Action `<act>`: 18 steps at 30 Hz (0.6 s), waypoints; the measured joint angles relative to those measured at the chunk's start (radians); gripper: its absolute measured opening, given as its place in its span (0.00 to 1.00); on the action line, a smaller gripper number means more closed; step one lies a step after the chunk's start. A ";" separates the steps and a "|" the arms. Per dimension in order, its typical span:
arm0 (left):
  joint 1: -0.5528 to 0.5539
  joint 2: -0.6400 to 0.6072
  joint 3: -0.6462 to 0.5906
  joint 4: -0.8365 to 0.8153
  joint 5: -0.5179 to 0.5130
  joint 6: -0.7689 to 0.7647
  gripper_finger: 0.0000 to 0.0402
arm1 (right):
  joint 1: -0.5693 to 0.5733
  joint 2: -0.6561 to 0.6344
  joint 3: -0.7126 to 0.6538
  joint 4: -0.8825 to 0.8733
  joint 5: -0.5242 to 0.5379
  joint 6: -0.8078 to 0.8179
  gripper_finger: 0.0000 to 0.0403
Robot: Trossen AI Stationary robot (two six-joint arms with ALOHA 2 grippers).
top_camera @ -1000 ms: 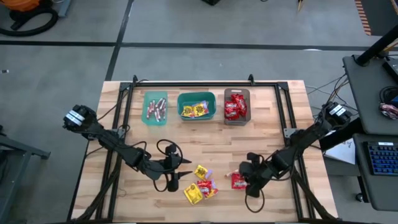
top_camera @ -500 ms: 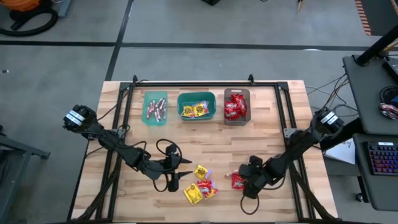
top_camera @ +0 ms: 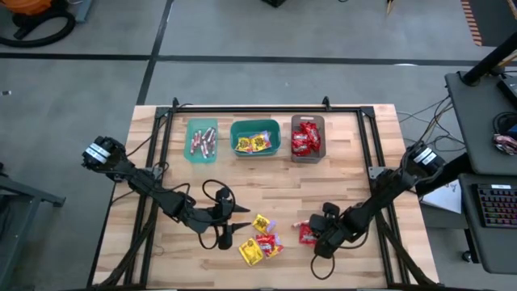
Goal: Sort candy
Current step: Put the red candy into the black bin
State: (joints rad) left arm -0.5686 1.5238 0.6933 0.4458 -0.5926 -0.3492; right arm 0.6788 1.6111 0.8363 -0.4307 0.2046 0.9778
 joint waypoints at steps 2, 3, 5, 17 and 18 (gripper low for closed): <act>0.000 0.000 0.000 0.010 0.001 0.001 0.45 | 0.000 -0.022 -0.003 0.006 0.001 -0.024 0.06; -0.001 0.000 0.000 0.019 0.001 0.004 0.45 | 0.000 -0.038 -0.004 0.013 0.000 -0.032 0.04; -0.008 0.000 0.000 0.046 0.020 0.048 0.45 | 0.001 -0.075 -0.004 0.039 0.028 -0.060 0.03; -0.033 0.130 0.000 0.418 0.061 0.216 0.45 | -0.046 -0.090 -0.003 0.933 0.492 -0.931 0.02; -0.033 0.146 0.000 0.453 0.052 0.221 0.45 | -0.056 -0.068 -0.003 1.028 0.497 -1.002 0.02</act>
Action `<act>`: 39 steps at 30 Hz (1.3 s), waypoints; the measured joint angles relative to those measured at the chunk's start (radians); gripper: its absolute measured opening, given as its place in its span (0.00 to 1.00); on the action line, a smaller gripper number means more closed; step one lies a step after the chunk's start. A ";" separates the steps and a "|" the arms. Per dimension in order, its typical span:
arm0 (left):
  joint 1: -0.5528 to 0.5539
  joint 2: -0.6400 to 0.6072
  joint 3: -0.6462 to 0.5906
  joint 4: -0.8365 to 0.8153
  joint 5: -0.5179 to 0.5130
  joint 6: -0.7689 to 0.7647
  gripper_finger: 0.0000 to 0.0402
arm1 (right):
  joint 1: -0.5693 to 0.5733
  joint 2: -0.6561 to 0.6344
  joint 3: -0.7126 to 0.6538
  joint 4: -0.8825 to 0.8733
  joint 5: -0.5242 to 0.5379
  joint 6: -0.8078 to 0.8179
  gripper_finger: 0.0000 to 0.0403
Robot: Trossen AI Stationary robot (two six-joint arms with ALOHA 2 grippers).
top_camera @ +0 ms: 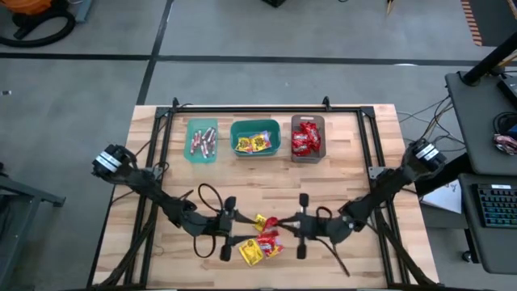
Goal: Sort candy
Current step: Put the red candy into the black bin
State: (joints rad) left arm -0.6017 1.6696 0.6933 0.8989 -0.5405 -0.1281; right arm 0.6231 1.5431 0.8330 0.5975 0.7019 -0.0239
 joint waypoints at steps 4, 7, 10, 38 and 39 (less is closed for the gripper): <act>0.000 0.035 0.000 0.106 -0.049 0.007 0.45 | -0.032 0.072 0.013 0.211 0.008 -0.123 0.02; 0.000 0.043 0.000 0.152 -0.054 0.010 0.45 | -0.052 0.119 0.041 0.219 0.009 -0.120 0.02; 0.001 0.041 0.000 0.166 -0.079 0.019 0.45 | -0.060 0.162 0.079 0.216 0.040 -0.131 0.02; -0.012 -0.258 0.000 -0.507 -0.220 -0.176 0.45 | -0.545 -0.034 0.368 -1.539 0.169 0.839 0.02; -0.012 -0.261 0.000 -0.506 -0.220 -0.172 0.45 | -0.590 -0.033 0.356 -1.535 0.156 0.837 0.02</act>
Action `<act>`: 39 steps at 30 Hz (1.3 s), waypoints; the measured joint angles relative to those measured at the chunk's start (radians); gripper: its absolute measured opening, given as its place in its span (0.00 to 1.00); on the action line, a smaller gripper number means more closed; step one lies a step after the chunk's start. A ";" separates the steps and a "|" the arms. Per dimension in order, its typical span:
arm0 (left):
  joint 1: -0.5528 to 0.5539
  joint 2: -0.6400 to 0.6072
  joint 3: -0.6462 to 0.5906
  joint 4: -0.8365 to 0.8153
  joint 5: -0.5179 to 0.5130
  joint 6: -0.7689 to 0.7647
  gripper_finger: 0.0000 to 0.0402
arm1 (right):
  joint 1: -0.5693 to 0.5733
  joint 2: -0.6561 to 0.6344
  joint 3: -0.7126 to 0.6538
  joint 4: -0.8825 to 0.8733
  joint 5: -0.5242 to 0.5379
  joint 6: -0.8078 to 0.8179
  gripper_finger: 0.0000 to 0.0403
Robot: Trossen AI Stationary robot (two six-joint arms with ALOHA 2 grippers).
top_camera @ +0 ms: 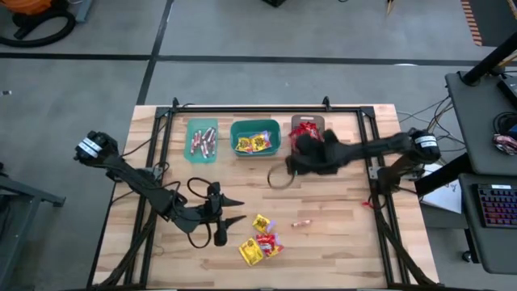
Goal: Sort candy
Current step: Put the red candy into the black bin, then put the yellow candy into the green bin
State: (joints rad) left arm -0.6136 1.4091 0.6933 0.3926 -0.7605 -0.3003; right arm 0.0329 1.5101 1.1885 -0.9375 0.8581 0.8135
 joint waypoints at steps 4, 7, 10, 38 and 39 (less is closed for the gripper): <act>0.000 0.002 0.000 0.000 0.000 0.003 0.45 | -0.162 0.005 -0.034 0.012 -0.010 -0.025 0.02; 0.000 0.009 0.000 0.001 0.000 0.003 0.45 | -0.262 0.005 -0.048 0.089 -0.101 -0.108 0.03; 0.000 0.010 0.000 -0.002 -0.001 0.003 0.45 | -0.335 0.005 -0.064 0.217 -0.193 -0.216 0.07; 0.002 0.243 0.000 0.114 0.128 -0.053 0.45 | 0.000 -0.150 -0.071 0.326 -0.390 -0.245 0.31; 0.004 0.266 0.000 0.143 0.117 -0.053 0.45 | 0.028 -0.150 -0.073 0.326 -0.369 -0.231 0.31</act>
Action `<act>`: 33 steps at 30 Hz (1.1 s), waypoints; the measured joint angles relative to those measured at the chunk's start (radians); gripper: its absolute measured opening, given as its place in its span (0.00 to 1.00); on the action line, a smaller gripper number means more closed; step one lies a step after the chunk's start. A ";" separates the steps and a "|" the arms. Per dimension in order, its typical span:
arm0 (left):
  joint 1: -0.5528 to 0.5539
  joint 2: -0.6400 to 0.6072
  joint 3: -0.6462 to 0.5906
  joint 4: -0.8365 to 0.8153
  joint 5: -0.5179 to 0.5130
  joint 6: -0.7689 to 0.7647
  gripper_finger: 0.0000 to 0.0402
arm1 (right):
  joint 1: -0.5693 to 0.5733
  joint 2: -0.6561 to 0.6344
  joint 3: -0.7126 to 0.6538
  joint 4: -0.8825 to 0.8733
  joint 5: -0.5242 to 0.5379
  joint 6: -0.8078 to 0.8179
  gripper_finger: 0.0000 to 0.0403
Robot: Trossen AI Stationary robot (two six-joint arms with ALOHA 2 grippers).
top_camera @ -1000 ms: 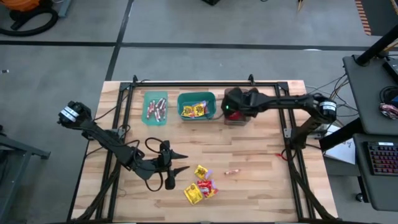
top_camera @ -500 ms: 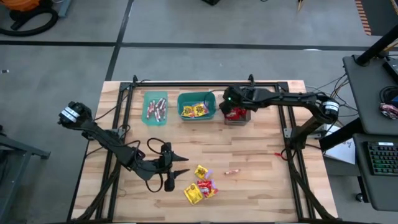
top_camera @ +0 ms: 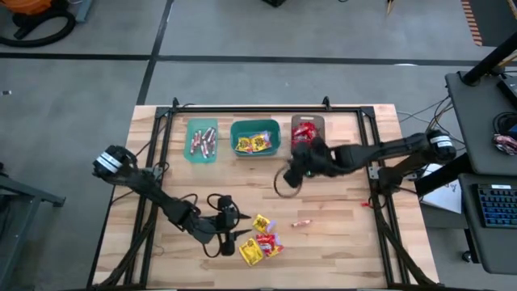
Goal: Sort candy
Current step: Put the yellow candy into the green bin
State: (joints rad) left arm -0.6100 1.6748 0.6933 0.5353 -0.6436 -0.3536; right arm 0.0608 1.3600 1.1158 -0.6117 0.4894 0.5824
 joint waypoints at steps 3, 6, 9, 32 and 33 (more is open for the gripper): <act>0.012 0.075 0.000 0.080 -0.029 0.000 0.45 | 0.072 0.007 -0.008 0.001 0.039 0.046 0.32; 0.038 0.144 0.000 0.151 -0.020 -0.040 0.45 | 0.127 0.015 -0.018 -0.001 0.063 0.097 0.32; 0.058 0.202 0.000 0.202 -0.012 -0.098 0.45 | 0.170 0.023 -0.031 0.000 0.072 0.136 0.32; 0.077 0.404 0.040 0.301 -0.049 -0.212 0.19 | 0.221 0.069 -0.041 0.052 0.124 0.185 0.32; 0.078 0.400 0.037 0.299 -0.054 -0.214 0.14 | 0.221 0.069 -0.041 0.054 0.125 0.185 0.32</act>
State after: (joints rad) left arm -0.5325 2.0746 0.7305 0.8345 -0.6978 -0.5679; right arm 0.2817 1.4288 1.0744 -0.5577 0.6140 0.7670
